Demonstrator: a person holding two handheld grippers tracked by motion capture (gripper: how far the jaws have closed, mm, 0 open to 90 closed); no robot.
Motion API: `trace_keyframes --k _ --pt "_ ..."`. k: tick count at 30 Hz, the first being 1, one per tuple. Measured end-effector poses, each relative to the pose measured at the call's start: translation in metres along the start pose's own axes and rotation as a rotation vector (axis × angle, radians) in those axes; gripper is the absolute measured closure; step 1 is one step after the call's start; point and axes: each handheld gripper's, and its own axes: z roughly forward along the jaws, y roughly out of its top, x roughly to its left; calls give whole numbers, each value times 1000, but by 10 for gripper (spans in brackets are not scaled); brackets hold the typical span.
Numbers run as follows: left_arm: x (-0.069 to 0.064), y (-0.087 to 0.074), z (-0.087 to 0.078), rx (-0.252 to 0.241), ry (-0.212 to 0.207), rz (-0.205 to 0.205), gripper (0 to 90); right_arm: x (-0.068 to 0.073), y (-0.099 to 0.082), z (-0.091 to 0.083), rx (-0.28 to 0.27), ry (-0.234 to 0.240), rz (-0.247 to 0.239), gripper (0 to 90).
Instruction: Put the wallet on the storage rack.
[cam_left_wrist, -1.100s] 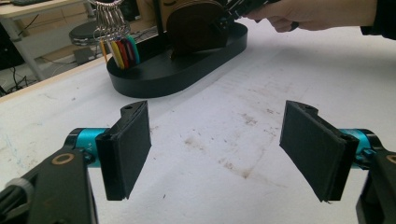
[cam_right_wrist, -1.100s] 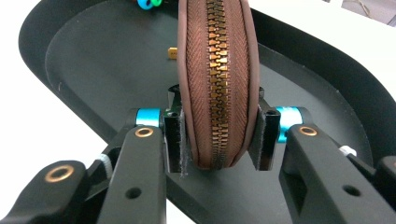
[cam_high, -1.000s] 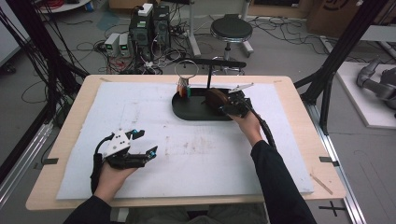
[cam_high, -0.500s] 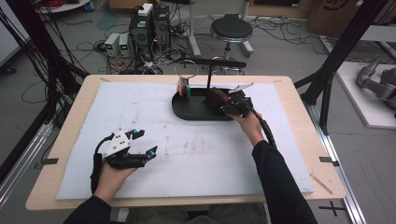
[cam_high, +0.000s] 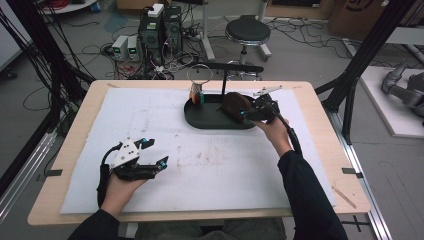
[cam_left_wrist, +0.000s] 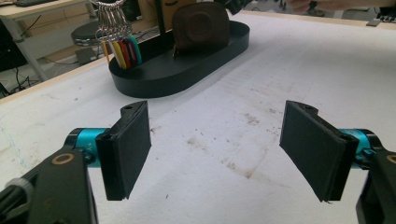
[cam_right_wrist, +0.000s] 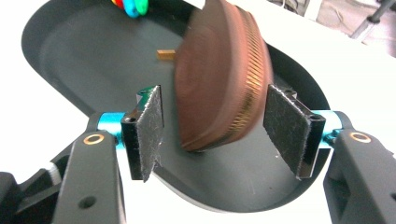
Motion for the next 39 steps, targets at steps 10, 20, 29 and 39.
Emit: trace_keyframes --k 10,20,29,39 --pt "1 2 6 3 -5 3 246 -8 -15 -58 -115 31 -15 343" --pt "6 1 11 13 16 -10 245 -13 -64 -109 -201 52 35 305" --pt "14 0 8 17 59 -11 245 -8 -108 -129 -249 67 55 265" --pt "20 -3 4 19 91 -22 246 -14 -129 -124 -247 46 90 221"
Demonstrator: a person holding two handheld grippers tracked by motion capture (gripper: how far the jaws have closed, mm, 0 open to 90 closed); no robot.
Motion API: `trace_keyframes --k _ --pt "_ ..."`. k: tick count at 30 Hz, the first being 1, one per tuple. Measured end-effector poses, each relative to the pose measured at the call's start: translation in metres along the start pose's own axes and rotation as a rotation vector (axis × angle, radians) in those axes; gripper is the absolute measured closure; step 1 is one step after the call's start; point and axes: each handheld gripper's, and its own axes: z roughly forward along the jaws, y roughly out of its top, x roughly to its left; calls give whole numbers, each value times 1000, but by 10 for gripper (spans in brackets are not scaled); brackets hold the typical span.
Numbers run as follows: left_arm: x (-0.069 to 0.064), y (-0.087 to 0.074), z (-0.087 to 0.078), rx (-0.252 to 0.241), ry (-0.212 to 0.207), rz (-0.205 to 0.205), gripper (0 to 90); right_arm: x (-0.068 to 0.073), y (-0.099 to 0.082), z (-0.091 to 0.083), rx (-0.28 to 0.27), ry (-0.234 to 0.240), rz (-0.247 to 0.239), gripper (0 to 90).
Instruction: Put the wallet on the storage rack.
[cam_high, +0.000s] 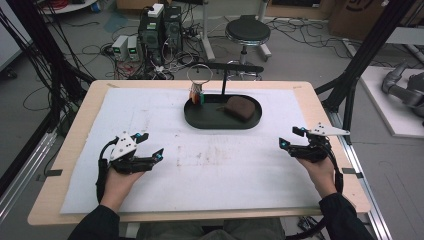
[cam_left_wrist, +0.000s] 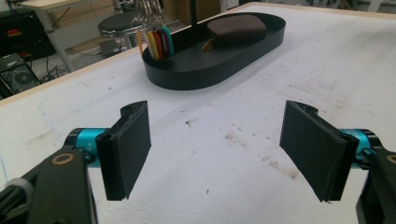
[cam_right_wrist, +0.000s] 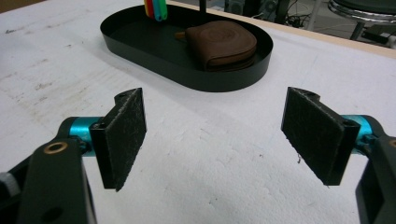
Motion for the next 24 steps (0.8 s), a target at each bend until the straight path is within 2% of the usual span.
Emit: trace_keyframes --k 24 --pt "2 -3 -7 1 24 1 245 -2 -3 5 5 0 -11 218"
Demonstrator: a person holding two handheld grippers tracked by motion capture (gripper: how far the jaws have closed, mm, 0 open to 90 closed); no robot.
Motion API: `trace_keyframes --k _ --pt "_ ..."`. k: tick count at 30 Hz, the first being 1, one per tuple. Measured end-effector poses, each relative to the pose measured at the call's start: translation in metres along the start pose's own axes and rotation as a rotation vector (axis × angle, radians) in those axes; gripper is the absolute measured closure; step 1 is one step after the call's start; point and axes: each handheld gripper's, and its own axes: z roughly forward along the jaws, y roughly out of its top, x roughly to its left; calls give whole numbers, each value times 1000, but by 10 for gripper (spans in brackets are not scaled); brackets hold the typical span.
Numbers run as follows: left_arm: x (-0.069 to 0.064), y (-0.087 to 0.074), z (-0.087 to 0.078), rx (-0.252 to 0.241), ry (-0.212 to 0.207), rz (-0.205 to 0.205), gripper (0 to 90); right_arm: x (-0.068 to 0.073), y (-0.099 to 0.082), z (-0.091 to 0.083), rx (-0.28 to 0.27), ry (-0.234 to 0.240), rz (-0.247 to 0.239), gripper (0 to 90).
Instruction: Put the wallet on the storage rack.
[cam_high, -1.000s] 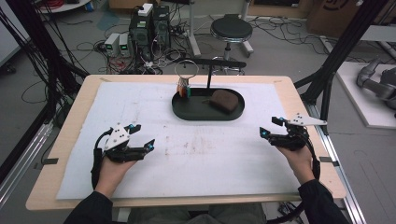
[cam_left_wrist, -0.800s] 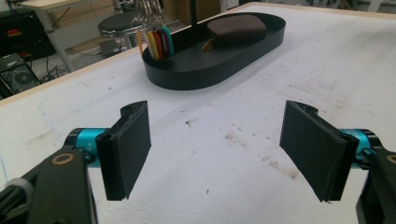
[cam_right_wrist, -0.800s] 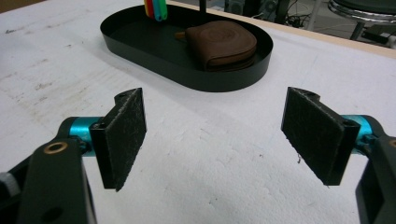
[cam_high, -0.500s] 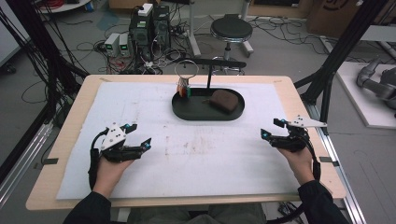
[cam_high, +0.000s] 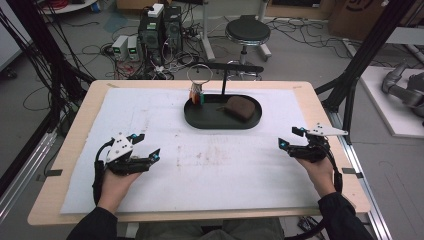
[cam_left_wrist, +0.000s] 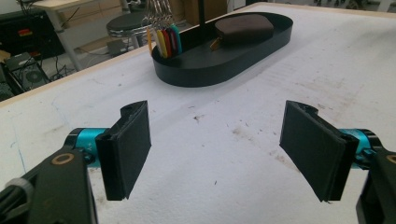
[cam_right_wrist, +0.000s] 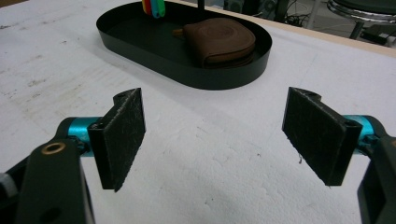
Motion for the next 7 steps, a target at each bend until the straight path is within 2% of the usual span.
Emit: trace_keyframes --k 7 --pt "0 0 1 5 -2 1 245 -1 0 1 4 0 0 217"
